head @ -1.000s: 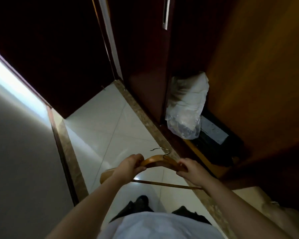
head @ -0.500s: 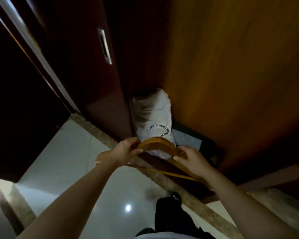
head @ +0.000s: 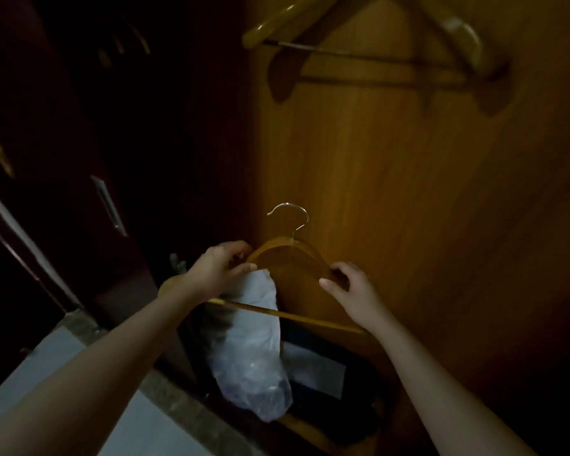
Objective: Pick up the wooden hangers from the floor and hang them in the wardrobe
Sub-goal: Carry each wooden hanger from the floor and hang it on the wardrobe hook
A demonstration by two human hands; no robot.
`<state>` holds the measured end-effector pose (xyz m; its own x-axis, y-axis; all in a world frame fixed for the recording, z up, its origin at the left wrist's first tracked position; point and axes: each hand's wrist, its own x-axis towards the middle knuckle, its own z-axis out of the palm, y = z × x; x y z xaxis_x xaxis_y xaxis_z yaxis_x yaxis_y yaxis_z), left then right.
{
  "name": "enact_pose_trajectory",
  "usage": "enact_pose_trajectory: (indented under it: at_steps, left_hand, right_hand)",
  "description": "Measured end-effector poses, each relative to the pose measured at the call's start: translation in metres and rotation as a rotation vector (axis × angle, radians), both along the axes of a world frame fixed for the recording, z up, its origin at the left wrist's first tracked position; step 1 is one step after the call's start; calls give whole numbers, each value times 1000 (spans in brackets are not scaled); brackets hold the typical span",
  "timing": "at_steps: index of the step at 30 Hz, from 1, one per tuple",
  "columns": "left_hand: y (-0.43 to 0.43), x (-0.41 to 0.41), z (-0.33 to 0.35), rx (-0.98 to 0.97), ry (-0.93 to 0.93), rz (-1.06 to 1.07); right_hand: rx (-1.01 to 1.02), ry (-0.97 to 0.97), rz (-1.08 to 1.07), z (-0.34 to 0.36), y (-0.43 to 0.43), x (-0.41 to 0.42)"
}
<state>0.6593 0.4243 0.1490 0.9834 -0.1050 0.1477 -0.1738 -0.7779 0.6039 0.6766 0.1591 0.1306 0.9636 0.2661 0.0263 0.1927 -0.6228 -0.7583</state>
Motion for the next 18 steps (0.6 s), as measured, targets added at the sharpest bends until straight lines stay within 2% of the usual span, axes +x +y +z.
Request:
enact_pose_trajectory:
  at_steps: [8,18]
  left_hand:
    - [-27,86,96,-18,-205,-83]
    - [-60,154,203,-59,-433,-115]
  right_hand:
    - [37,-211,-104,87,-23,66]
    - [88,-442,-282,192,-44,105]
